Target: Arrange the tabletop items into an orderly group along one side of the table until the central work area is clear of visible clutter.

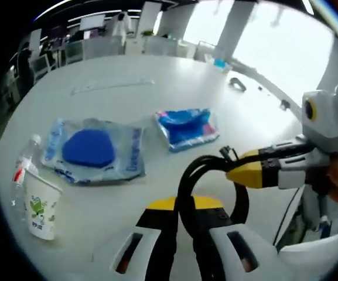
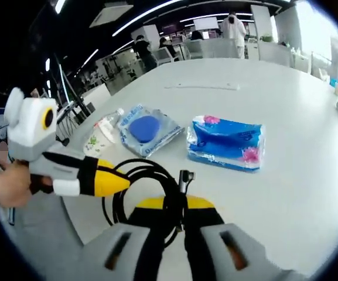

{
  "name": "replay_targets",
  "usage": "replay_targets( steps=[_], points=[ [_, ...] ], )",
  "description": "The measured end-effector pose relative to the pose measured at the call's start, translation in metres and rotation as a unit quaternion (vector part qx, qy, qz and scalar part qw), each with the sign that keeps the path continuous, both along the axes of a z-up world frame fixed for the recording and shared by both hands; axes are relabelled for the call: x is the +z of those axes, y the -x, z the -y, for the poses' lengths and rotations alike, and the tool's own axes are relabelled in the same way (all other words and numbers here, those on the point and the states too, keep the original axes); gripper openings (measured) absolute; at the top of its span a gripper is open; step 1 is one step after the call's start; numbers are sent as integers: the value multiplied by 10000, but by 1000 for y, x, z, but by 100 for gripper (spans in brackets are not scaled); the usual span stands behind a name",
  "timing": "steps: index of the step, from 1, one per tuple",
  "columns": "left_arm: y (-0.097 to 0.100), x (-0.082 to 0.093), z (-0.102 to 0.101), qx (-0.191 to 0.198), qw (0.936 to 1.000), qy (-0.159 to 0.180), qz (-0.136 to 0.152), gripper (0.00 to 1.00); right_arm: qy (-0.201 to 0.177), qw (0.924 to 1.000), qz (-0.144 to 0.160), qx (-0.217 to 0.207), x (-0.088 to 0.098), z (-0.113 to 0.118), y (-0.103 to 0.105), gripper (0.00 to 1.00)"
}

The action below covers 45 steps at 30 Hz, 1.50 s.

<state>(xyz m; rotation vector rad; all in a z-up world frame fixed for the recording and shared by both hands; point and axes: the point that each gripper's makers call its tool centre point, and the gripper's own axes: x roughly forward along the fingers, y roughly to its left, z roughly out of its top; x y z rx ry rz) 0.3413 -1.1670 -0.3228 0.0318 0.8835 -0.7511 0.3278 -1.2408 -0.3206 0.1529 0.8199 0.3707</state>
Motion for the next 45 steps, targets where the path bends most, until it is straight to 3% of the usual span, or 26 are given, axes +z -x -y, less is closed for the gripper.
replay_targets(
  steps=[23,45],
  points=[
    [-25,-12,35,-345,9993,-116,-83,3,63,9996,-31,-258,-9,34,-22,8],
    [-33,-36,38,-492,9977,-437,-183,3,70,9992,-324,-209,-39,38,-31,9]
  ],
)
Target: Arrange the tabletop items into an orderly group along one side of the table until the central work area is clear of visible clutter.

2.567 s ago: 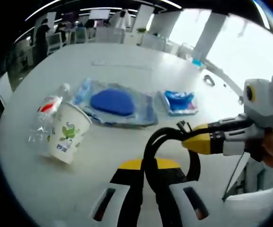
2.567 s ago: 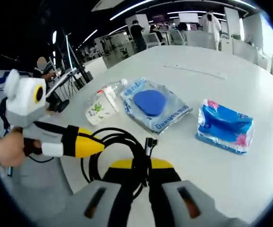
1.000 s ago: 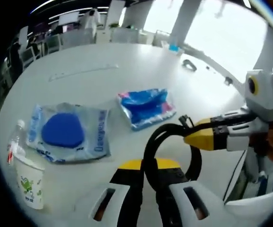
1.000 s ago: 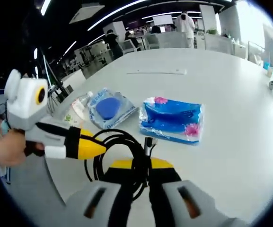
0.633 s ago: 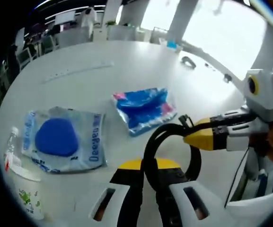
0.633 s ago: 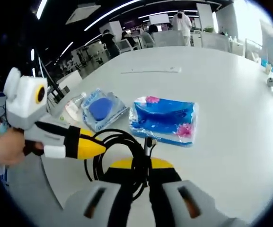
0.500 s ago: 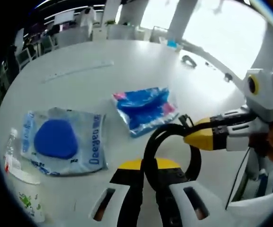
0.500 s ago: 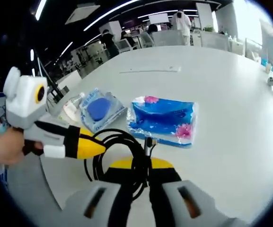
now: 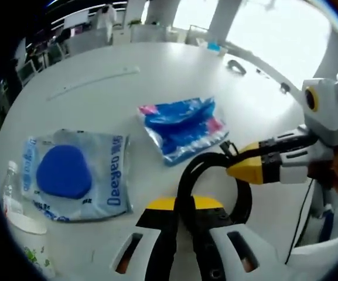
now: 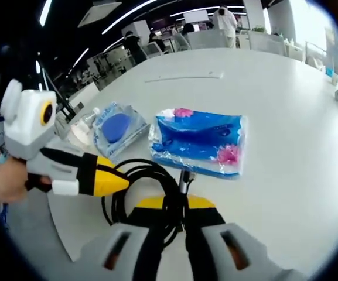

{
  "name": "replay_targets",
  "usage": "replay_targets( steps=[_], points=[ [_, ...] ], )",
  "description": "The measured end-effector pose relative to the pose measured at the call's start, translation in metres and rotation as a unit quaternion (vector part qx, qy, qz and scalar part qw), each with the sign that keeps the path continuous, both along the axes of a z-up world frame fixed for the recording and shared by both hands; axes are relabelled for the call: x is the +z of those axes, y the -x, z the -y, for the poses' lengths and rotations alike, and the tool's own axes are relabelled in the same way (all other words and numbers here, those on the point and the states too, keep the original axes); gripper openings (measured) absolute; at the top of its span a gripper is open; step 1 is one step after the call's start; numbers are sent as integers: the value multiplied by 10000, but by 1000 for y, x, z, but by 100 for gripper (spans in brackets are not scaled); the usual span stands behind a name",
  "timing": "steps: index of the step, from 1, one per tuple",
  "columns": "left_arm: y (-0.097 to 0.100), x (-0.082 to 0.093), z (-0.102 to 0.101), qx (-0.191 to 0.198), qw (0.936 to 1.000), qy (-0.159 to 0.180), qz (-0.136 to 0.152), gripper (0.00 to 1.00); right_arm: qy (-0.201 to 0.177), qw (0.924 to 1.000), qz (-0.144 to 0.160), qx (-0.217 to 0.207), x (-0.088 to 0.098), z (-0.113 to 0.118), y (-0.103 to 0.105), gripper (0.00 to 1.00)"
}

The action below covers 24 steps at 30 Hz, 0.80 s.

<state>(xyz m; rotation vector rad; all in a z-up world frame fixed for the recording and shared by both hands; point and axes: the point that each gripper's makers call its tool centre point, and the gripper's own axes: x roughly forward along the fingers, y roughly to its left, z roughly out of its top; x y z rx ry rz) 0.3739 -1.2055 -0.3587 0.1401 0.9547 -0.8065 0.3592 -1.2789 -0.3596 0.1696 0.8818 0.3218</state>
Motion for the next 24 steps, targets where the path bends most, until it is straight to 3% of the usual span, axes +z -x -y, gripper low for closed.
replay_targets(
  steps=[13,24],
  points=[
    [2,-9,0,-18,9999,60,93,3,302,9995,40,120,-10,-2,6,9],
    [1,-10,0,43,9998,185,61,3,239,9995,182,85,-9,-1,3,9]
  ],
)
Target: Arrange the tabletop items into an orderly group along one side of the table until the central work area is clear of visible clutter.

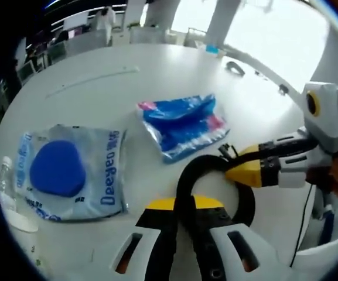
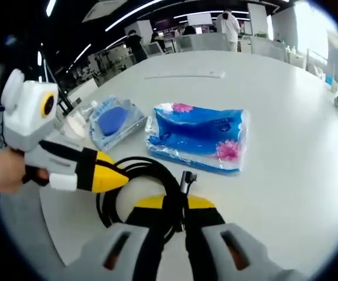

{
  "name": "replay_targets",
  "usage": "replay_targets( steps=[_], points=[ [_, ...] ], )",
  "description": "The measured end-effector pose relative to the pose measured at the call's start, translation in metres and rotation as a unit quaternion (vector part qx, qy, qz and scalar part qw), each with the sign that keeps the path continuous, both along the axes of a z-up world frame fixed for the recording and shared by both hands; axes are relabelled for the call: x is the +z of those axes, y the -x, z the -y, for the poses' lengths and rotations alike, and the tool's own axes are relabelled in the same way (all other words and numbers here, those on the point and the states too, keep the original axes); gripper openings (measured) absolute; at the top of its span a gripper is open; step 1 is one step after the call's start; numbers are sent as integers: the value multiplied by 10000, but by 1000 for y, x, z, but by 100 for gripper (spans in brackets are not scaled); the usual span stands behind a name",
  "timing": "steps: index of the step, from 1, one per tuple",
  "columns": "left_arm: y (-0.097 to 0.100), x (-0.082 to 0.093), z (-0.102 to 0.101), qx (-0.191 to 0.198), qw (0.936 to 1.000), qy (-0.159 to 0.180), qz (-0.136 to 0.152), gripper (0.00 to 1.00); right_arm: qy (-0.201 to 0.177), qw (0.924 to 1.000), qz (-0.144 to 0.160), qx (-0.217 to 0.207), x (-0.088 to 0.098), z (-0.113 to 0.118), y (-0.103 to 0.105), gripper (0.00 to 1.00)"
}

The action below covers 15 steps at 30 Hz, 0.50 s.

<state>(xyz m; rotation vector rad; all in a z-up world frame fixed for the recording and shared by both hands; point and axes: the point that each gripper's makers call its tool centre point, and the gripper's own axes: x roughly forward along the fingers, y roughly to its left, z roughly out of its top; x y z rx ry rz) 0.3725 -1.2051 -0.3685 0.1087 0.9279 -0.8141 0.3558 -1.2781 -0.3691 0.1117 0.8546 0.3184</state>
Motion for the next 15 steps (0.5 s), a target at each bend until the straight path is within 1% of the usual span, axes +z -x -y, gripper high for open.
replay_targets(
  steps=[3,4,5,6,7,8,9,10,12,13,14,15],
  points=[
    [-1,0,0,79,9999,14,-85,4,25,10000,-47,35,0,-1,-2,9],
    [-1,0,0,77,9999,3,-100,4,96,9999,-23,86,0,-1,-2,9],
    [-1,0,0,65,9999,-19,-108,4,310,9992,95,248,1,-1,-4,10],
    [-2,0,-1,-1,9999,-151,-15,6,291,9993,81,242,0,-3,-3,10],
    [-5,2,-3,47,9997,-246,75,10,260,9994,51,215,1,-3,-3,10],
    [-10,8,-2,62,9992,-235,331,14,253,9995,7,206,1,-1,-3,11],
    [-10,13,0,104,9994,-134,317,19,271,9994,38,193,2,0,-3,12],
    [-11,16,1,144,9994,-59,321,26,347,9992,165,123,7,4,-5,17],
    [-15,21,0,231,9990,-60,369,37,356,9990,286,3,14,8,-8,25],
    [-16,22,0,242,9989,-67,385,44,375,9986,360,-18,18,9,-9,28],
    [-16,23,0,240,9989,-45,396,47,418,9981,461,-14,22,12,-11,28],
    [-15,26,1,236,9990,53,382,49,441,9977,513,-26,25,14,-13,30]
  ],
)
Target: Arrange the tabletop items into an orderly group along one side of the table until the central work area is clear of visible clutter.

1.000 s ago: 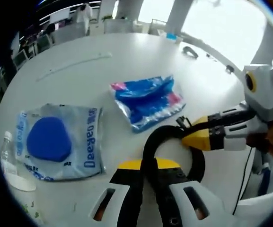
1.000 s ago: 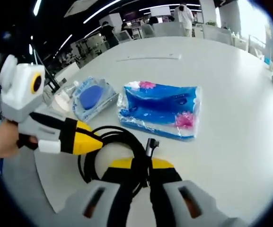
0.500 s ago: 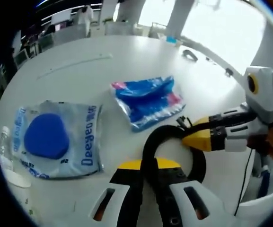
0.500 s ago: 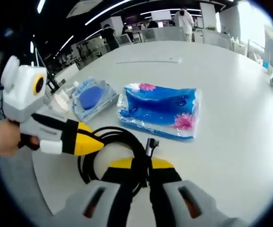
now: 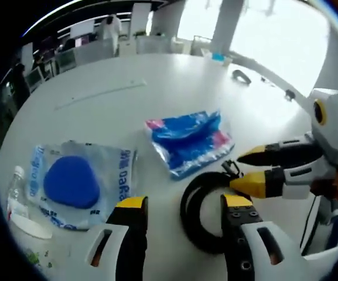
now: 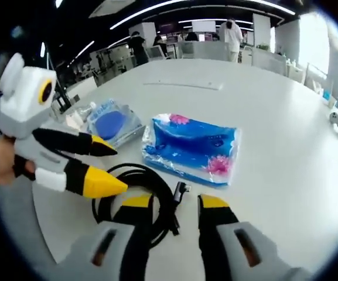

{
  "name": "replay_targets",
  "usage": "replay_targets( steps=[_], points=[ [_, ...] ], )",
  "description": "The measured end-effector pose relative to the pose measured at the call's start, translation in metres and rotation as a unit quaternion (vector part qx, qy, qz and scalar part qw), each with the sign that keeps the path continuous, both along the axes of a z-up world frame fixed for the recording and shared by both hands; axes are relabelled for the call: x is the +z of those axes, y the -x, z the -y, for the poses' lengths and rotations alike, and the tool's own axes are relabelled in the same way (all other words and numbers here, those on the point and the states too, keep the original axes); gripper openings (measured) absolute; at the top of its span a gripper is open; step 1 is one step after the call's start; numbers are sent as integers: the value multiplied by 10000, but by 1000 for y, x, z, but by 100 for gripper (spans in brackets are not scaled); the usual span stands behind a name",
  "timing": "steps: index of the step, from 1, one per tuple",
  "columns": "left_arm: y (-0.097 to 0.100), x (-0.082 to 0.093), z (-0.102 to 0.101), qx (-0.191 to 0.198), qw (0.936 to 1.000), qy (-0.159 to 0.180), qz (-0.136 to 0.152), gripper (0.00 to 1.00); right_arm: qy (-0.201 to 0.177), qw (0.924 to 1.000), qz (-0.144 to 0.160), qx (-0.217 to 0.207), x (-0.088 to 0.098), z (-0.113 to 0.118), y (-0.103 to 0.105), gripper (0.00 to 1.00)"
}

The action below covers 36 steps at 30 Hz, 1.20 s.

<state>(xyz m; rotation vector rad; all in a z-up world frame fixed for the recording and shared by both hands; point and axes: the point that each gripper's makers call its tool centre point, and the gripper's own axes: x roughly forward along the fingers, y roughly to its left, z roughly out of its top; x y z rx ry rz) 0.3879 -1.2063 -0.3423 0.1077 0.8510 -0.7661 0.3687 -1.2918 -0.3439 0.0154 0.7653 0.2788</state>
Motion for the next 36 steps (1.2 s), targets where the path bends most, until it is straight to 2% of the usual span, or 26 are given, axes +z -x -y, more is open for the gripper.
replay_targets(
  steps=[4,7,14,18,26,29,36],
  points=[
    [1,9,1,19,9998,94,169,65,25,9999,93,-142,9,8,-2,50],
    [0,13,-3,104,9996,73,237,79,82,9997,136,-172,12,10,2,51],
    [0,20,-18,144,9996,-14,252,77,99,9998,134,-148,19,10,7,51],
    [-2,24,-29,177,9987,-208,439,76,147,9996,178,-132,22,8,8,47],
    [-1,29,-44,203,9984,-257,459,73,118,9996,184,-173,23,1,9,47],
    [-2,27,-52,190,9979,-393,469,72,214,9997,105,-83,21,-3,11,47],
    [-3,27,-63,302,9977,-402,460,71,248,9996,90,-105,21,-4,16,46]
  ],
)
